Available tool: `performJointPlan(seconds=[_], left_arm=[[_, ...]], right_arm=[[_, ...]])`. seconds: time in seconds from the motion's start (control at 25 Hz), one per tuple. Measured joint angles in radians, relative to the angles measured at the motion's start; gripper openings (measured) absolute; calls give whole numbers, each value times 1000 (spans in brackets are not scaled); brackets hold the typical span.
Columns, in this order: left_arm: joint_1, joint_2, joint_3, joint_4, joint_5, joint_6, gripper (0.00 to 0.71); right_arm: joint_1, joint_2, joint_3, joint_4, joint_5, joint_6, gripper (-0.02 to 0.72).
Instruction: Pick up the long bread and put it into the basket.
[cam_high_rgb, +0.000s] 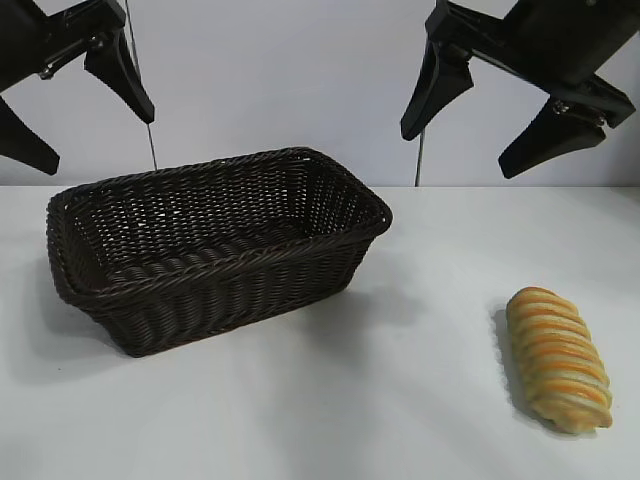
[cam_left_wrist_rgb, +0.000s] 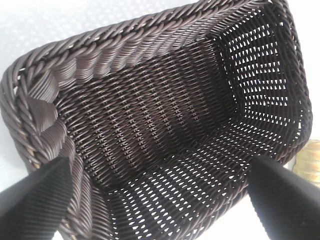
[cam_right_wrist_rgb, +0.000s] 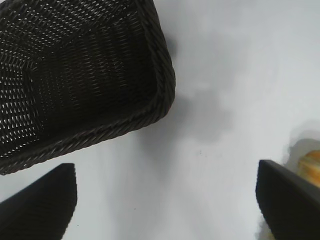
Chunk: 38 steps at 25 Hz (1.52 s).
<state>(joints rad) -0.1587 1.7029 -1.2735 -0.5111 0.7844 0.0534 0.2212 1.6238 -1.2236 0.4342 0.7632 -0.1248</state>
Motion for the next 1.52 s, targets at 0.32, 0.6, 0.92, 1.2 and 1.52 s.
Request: performJointPlan(seconds=[0.32,0.6,0.92,1.2,1.52], left_arm=[[0,0,0,0,0,0,687],[0,0,0,0,0,0,687],[0,0,0,0,-41,0,687],[3,0,0,68,-31,-24,687],[3,8,34,336,47,-218,687]], right_arm=[[0,0,0,0,0,0,695],[0,0,0,0,-2,0,695],[0,0,0,0,-2,0,695],[0,0,0,0,-2,0,695],[0,0,0,0,-8,0,695]])
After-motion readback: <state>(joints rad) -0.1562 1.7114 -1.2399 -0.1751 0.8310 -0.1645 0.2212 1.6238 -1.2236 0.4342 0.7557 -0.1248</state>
